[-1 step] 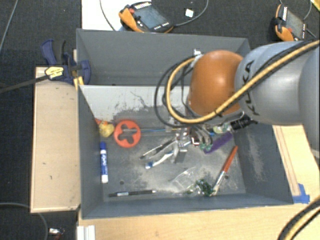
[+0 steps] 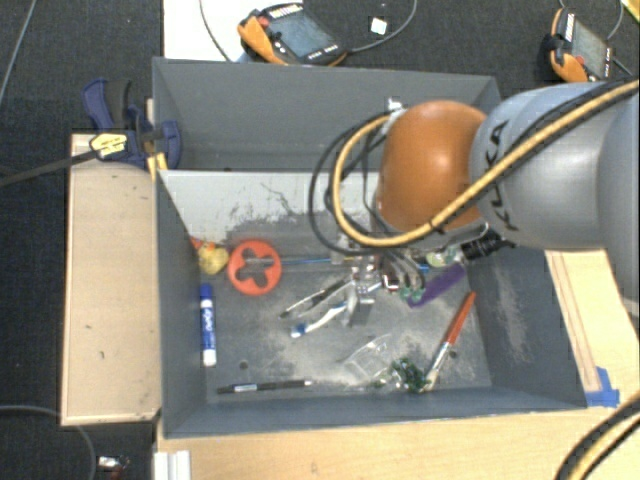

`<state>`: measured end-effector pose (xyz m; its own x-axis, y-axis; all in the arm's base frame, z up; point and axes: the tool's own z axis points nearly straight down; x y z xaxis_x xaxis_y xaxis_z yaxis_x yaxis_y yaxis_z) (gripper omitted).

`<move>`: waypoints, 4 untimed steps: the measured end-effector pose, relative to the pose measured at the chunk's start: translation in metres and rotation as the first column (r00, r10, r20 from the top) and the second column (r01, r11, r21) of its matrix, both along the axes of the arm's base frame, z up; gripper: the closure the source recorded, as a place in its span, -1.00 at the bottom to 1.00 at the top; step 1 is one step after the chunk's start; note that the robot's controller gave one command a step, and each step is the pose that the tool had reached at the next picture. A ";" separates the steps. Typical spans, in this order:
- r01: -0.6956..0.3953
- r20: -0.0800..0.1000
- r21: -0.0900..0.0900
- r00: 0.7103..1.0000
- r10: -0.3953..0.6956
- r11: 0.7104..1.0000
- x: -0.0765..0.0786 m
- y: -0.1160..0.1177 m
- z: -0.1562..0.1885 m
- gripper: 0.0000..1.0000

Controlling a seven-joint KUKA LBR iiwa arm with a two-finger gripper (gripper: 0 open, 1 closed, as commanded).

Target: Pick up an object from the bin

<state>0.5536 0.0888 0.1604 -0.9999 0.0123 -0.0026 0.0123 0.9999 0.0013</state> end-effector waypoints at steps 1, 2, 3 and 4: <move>-0.008 0.005 0.001 1.000 0.008 1.000 -0.001 -0.014 0.075 -1.00; 0.032 -0.014 -0.002 0.999 -0.032 0.999 -0.012 -0.033 -0.031 -1.00; -0.336 0.015 -0.003 0.942 0.336 0.942 0.002 -0.021 -0.037 -1.00; 0.032 -0.010 -0.002 0.999 -0.032 0.999 -0.039 -0.046 -0.041 -1.00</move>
Offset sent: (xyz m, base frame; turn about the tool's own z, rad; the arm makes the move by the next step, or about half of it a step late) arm -0.0116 -0.0322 -0.0291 0.0251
